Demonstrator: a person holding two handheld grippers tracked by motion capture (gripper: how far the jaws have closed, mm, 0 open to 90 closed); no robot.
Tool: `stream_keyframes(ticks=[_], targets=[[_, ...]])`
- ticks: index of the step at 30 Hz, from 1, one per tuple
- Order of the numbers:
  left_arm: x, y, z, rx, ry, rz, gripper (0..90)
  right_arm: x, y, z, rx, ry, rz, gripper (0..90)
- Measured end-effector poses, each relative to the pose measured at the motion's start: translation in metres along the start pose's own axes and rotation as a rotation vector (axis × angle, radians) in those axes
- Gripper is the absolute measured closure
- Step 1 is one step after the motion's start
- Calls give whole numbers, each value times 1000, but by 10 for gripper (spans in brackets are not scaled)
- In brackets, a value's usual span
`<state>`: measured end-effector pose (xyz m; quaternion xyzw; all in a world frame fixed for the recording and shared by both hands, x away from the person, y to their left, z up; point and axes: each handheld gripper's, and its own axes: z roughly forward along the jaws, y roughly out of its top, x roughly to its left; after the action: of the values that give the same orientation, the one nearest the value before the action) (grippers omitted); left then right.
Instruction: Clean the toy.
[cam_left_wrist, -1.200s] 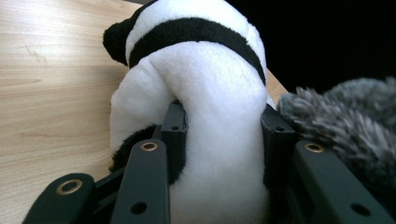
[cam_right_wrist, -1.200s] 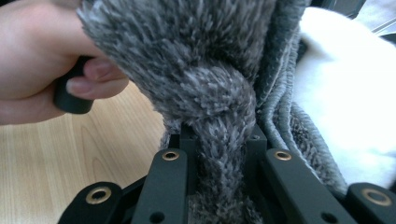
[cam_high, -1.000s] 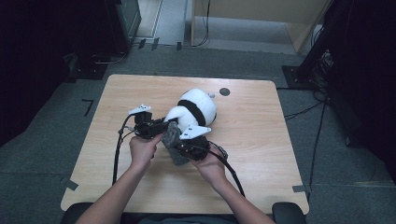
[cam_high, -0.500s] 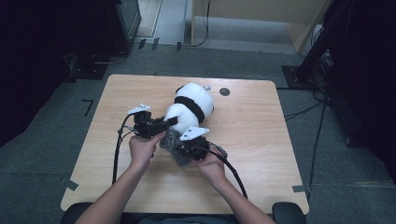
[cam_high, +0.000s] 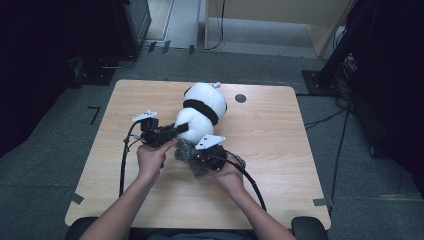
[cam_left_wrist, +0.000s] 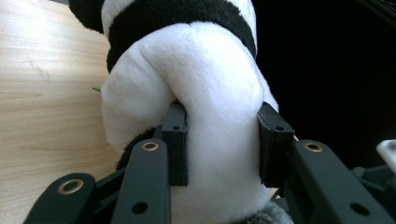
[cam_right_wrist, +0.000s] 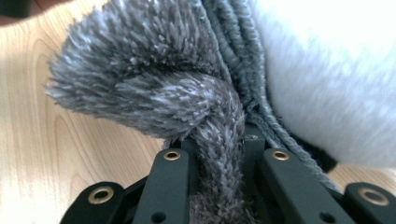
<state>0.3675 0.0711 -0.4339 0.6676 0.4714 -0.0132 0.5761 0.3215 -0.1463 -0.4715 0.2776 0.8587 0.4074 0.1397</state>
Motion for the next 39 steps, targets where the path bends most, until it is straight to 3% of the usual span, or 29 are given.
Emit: stream_keyframes(ticks=[5,9,11,17,22,28,34,39], targets=[[2,5,-7,-23,-30,-26,630,-8,-3,0,42,-28,21,788],[0,7,-11,-34,-29,15,630,-20,-5,-7,61,-47,56,788],[1,6,-11,-40,-18,55,630,-24,-6,-10,66,-61,62,786],[7,8,-18,-44,-7,58,633,-36,-10,-16,91,-99,89,786],[12,11,-27,-77,7,63,634,-50,-10,-33,56,-133,126,785],[17,15,-33,-89,48,87,634,-63,-14,-44,44,-145,177,779],[27,16,-36,-85,82,71,637,-72,-14,-55,37,-160,197,778],[34,20,-44,-96,127,81,639,-82,-15,-65,25,-167,230,777]])
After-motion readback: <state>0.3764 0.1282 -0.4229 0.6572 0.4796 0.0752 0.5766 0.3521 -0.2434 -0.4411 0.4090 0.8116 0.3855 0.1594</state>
